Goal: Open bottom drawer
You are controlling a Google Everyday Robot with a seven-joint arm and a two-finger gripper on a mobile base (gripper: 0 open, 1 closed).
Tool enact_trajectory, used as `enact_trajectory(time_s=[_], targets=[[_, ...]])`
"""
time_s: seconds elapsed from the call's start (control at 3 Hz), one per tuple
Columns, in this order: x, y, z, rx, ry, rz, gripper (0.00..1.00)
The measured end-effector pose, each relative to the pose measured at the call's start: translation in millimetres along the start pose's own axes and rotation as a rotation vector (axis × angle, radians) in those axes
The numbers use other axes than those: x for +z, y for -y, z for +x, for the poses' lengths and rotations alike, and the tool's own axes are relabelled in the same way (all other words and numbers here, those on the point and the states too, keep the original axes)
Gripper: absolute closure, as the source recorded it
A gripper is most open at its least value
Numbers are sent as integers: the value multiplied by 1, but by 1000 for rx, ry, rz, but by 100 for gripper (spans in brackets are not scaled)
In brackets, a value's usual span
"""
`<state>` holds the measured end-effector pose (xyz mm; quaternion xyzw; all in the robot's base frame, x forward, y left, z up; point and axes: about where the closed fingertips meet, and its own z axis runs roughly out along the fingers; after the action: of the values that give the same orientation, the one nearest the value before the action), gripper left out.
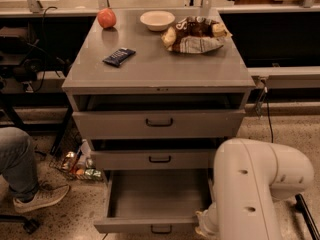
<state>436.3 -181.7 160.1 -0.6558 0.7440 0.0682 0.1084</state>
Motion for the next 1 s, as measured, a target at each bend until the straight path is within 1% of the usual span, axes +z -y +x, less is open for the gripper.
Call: enact_trajectory(time_s=[0.33, 0.67, 1.0], targets=[[0, 2, -1, 0, 0, 0, 84], [1, 1, -1, 0, 0, -2, 60], [3, -1, -1, -1, 1, -6, 29]])
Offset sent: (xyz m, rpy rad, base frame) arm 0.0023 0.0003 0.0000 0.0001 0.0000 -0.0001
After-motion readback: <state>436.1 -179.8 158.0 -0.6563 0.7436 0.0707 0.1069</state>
